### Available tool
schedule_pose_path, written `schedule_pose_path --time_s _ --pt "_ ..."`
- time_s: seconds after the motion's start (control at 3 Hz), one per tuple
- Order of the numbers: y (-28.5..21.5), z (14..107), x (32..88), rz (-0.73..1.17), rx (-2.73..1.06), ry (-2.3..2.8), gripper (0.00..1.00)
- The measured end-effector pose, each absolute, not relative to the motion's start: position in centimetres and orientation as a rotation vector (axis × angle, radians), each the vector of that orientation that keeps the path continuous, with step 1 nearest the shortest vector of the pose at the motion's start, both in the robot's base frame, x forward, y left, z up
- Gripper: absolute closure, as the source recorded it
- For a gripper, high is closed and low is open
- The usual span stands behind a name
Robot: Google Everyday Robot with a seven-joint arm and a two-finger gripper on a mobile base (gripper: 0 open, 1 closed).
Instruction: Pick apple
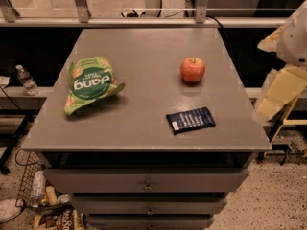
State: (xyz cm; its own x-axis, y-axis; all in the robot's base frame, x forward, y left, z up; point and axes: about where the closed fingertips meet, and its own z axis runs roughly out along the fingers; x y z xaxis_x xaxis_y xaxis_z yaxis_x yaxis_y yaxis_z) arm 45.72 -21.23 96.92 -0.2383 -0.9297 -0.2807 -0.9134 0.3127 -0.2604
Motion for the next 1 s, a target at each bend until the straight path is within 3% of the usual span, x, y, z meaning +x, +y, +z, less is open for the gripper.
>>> schedule_pose_path --time_s 1.0 --pt "-16.7 89.5 57.5 0.232 -1.33 2.178 0.0"
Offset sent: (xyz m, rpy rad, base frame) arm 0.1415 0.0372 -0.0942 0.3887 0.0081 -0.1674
